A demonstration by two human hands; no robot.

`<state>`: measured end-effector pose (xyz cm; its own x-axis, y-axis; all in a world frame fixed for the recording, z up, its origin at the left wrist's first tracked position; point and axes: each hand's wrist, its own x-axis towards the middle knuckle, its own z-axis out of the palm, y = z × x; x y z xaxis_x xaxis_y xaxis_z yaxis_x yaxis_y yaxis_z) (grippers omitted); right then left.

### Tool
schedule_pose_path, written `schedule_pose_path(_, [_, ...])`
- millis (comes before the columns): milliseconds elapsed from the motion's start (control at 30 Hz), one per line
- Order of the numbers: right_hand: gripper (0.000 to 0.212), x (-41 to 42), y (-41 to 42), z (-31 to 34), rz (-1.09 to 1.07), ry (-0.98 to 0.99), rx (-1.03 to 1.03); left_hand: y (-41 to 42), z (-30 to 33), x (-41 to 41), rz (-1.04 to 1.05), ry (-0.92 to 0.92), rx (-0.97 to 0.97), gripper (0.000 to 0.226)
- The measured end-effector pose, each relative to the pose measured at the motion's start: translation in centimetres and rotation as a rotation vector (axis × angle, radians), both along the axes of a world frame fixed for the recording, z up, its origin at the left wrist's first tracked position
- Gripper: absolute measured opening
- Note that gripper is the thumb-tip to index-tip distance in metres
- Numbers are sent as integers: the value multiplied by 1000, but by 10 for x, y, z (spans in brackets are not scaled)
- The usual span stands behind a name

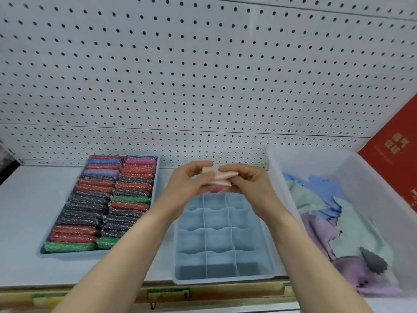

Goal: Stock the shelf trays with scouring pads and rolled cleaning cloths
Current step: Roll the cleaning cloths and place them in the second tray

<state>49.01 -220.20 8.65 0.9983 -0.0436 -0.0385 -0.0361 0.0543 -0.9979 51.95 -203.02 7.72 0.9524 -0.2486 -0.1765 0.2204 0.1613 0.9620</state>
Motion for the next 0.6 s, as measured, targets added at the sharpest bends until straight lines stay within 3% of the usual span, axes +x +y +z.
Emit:
schedule_pose_path(133, [30,6,-16,4,82,182,8,-4,-11,8,-30,-56,35,24])
schedule_pose_path(267, [18,24,-34,-3,234,324,-218,-12,-20,29,-134,-136,134,28])
schedule_pose_path(333, [17,36,-45,-11,212,363,-257,-18,-34,43,-160,-258,367,33])
schedule_pose_path(467, [20,50,-65,-33,-107,320,-442,-26,-68,67,-250,-494,946,37])
schedule_pose_path(600, [17,51,-53,-66,-125,240,-756,-31,-93,71,-383,-665,1013,21])
